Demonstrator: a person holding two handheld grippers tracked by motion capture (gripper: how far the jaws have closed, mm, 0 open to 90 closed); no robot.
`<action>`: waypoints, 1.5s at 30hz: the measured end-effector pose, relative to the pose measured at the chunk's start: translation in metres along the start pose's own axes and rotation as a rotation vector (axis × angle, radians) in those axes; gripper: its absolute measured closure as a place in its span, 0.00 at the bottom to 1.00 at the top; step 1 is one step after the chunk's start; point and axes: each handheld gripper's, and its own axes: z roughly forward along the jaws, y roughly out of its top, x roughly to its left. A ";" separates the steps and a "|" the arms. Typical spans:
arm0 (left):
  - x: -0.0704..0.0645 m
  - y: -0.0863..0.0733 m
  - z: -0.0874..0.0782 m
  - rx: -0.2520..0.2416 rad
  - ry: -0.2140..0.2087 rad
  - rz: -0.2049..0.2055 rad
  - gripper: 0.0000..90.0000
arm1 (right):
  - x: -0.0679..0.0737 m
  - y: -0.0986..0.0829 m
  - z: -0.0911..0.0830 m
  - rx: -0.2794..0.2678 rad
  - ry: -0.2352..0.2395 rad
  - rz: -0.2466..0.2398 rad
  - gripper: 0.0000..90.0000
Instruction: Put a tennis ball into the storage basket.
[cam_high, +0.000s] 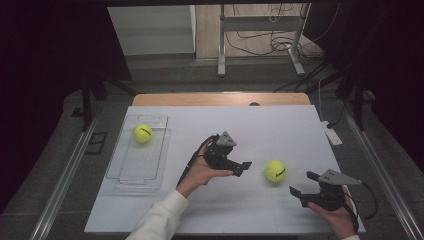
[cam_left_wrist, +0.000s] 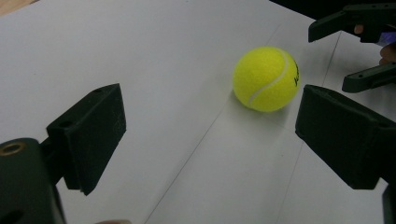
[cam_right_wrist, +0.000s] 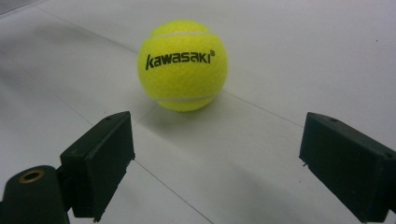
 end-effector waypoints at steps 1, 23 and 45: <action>0.000 0.001 0.001 -0.001 -0.002 0.000 0.11 | 0.000 0.000 0.000 -0.001 0.000 -0.001 0.11; -0.008 0.014 0.034 0.029 -0.042 -0.009 0.11 | -0.002 -0.001 -0.001 0.000 -0.003 0.006 0.11; -0.015 0.019 0.061 0.064 -0.081 -0.019 0.11 | -0.001 -0.001 0.000 0.001 -0.003 0.008 0.11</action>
